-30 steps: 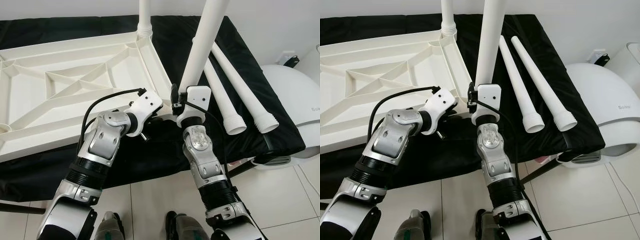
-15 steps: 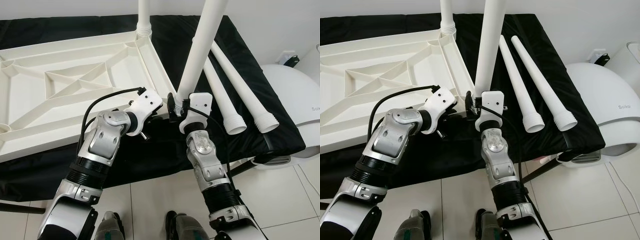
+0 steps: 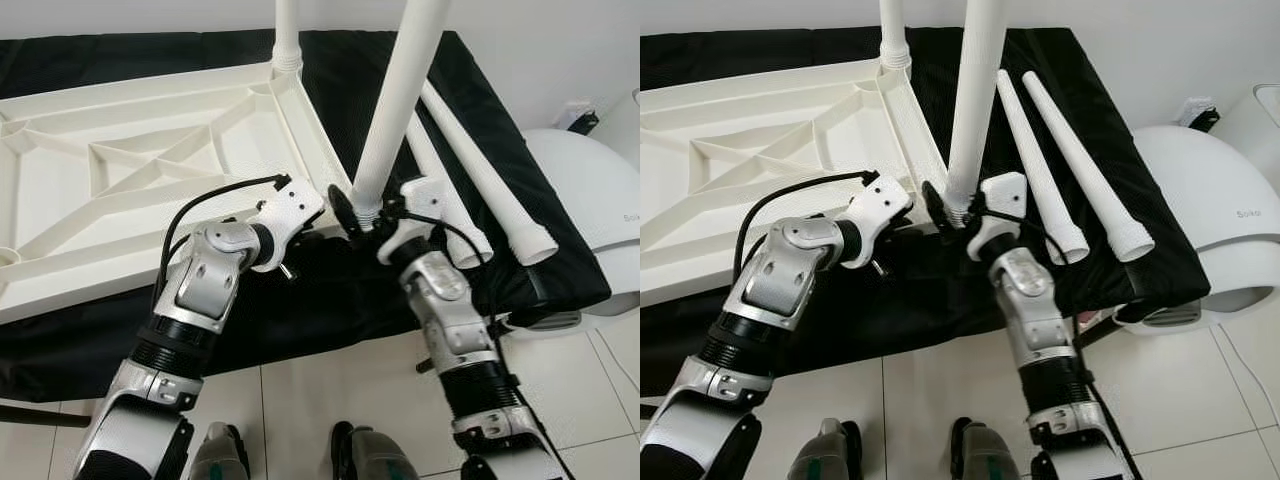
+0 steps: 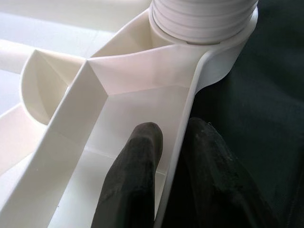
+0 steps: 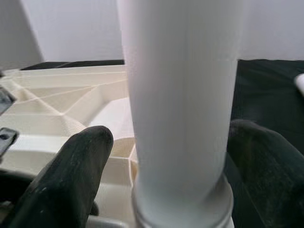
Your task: Building children table
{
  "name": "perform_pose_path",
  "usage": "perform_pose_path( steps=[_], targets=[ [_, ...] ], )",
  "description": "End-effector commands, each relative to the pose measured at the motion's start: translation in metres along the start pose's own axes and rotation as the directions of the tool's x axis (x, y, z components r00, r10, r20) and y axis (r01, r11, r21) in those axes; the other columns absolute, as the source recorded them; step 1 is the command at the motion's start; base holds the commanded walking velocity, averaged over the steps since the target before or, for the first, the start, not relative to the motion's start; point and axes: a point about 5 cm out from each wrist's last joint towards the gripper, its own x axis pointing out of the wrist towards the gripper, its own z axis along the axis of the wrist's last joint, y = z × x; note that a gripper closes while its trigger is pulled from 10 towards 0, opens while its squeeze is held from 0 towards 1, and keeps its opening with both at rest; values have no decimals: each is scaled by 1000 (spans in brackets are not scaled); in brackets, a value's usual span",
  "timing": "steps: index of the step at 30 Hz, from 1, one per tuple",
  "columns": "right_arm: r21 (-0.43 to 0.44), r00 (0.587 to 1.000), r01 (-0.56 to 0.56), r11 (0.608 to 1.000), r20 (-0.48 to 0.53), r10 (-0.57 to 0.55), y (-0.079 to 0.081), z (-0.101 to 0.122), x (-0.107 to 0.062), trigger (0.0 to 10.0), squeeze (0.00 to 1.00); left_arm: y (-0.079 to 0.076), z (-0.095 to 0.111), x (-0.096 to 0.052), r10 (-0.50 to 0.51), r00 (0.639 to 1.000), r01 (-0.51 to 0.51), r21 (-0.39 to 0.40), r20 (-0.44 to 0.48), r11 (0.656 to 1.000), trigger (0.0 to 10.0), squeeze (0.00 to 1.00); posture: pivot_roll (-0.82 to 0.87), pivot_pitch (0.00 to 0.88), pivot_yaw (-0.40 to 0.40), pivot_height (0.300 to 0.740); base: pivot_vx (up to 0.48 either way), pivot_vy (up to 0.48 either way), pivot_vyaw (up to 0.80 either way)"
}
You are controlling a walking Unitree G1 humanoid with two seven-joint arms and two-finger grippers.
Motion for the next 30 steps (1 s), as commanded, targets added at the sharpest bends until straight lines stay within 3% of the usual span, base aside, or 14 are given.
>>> perform_pose_path(
  steps=[1,5,8,14,20,30],
  targets=[
    [-10,996,-87,996,-6,86,-6,3,0,10000,0,10,10,-9,165,985,-167,36,57,985,10000,0,29,153,-39,740,0,0,0],
    [-31,976,-217,976,-18,217,-18,11,1,10000,0,8,11,-9,150,987,-153,51,59,987,10000,0,34,158,-41,740,0,0,0],
    [-30,969,-247,969,-25,246,-19,12,2,10000,0,7,11,-9,148,987,-151,55,60,987,10000,0,36,159,-40,740,0,0,0],
    [-5,917,-393,920,-71,391,-35,17,7,10000,0,7,13,-11,142,988,-146,67,62,987,10000,0,46,167,-33,740,0,0,0],
    [28,881,-458,888,-115,458,-44,12,12,10000,0,8,17,-12,140,988,-145,75,70,987,10000,0,51,171,-23,740,0,0,0],
    [44,863,-488,872,-126,489,-51,14,21,10000,0,7,20,-12,131,988,-137,82,76,987,10000,0,52,180,-18,740,0,0,0]
  ],
)
